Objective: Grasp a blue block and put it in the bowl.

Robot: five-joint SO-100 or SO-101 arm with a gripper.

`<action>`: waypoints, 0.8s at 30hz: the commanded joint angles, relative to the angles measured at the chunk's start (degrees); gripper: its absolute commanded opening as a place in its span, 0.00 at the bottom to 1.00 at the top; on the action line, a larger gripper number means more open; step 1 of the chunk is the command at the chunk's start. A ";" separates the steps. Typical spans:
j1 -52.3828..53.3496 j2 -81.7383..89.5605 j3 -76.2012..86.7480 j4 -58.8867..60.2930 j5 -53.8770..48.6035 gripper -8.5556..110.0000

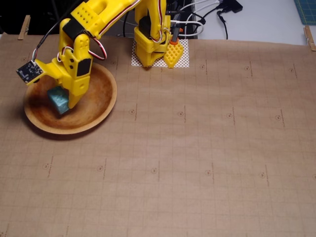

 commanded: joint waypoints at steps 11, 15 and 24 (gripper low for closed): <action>-0.09 1.93 -3.60 -0.70 -0.53 0.27; -0.09 2.64 -3.52 -0.44 -0.62 0.27; -0.09 11.16 -4.22 9.05 -1.67 0.36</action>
